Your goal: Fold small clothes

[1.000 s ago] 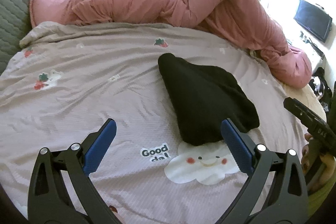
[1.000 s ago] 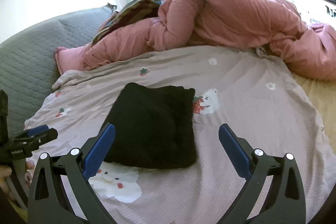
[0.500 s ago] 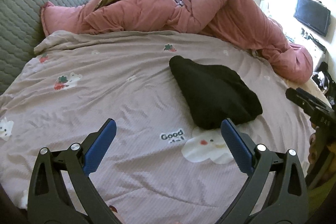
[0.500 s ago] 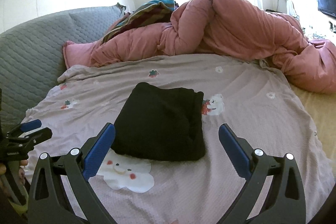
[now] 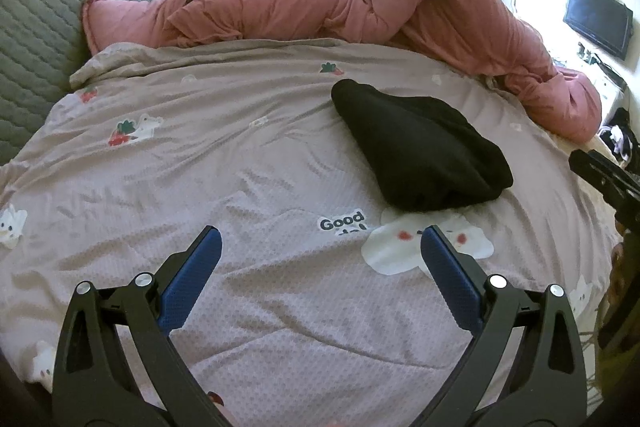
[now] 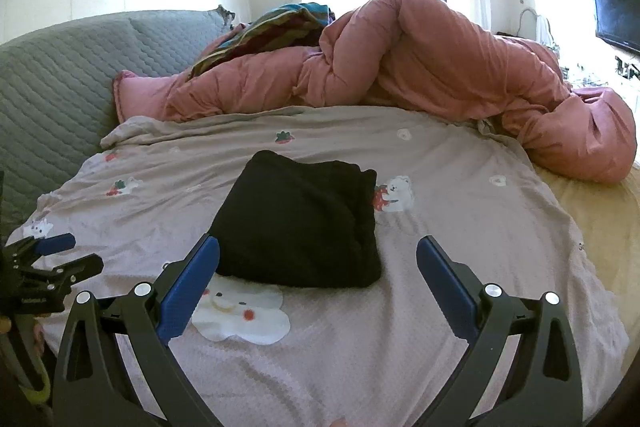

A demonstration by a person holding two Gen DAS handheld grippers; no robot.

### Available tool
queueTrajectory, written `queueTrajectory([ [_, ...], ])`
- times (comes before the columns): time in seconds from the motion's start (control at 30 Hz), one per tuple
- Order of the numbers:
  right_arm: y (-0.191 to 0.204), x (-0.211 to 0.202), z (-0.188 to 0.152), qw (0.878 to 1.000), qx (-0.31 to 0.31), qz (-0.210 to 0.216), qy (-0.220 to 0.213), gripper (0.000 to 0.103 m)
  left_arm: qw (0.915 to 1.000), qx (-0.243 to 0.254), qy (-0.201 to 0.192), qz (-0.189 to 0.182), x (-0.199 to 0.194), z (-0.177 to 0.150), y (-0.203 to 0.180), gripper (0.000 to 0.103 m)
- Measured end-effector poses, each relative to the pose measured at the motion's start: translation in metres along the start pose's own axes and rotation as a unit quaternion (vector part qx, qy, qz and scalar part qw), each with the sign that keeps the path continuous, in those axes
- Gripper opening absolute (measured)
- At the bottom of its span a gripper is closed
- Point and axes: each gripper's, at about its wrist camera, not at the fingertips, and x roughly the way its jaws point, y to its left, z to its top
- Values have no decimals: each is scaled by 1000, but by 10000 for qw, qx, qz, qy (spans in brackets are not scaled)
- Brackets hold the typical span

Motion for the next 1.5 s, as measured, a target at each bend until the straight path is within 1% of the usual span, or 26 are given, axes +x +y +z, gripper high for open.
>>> queueTrajectory([
  [0.2, 4, -9, -10, 9999, -47, -11, -137, 98, 10000, -18, 9, -46, 1, -6, -1, 93],
  [0.33, 6, -8, -20, 10000, 19, 33, -76, 98, 9999, -68, 78, -89, 4, -12, -2, 93],
  [0.67, 11, 16, -49, 9982, 249, 6, 547, 98, 9995, -103, 283, -90, 13, -21, -2, 93],
  [0.8, 10, 32, -60, 9956, 307, -141, 872, 98, 9991, -155, 381, -80, 19, -24, 1, 93],
  [0.97, 9, 43, -69, 9930, 410, -178, 1090, 98, 9984, -204, 527, -31, 28, -28, 4, 93],
  [1.3, 7, 47, -71, 9924, 426, -114, 1149, 98, 9982, -201, 559, -13, 30, -28, 5, 93],
  [1.5, 8, 43, -68, 9934, 388, -135, 1066, 98, 9982, -194, 563, 27, 29, -29, 5, 93],
])
